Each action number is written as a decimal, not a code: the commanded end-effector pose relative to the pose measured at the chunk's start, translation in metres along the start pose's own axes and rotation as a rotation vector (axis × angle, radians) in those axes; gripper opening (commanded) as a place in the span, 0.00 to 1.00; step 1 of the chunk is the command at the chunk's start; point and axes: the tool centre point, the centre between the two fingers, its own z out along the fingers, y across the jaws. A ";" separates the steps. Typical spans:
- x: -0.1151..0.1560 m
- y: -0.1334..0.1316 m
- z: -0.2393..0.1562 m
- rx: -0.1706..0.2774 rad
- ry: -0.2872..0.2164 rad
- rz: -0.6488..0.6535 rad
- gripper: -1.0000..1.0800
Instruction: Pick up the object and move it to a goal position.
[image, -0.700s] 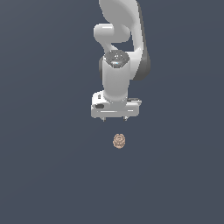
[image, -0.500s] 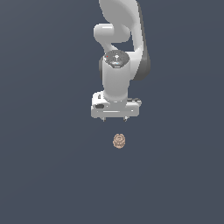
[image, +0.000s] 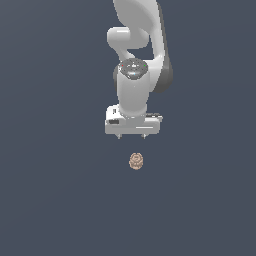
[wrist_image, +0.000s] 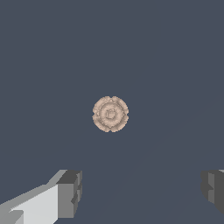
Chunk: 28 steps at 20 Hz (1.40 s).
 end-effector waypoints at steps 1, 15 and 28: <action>0.001 -0.001 0.002 0.000 -0.001 0.000 0.96; 0.033 -0.016 0.057 -0.007 -0.002 0.022 0.96; 0.042 -0.022 0.080 -0.008 -0.003 0.028 0.96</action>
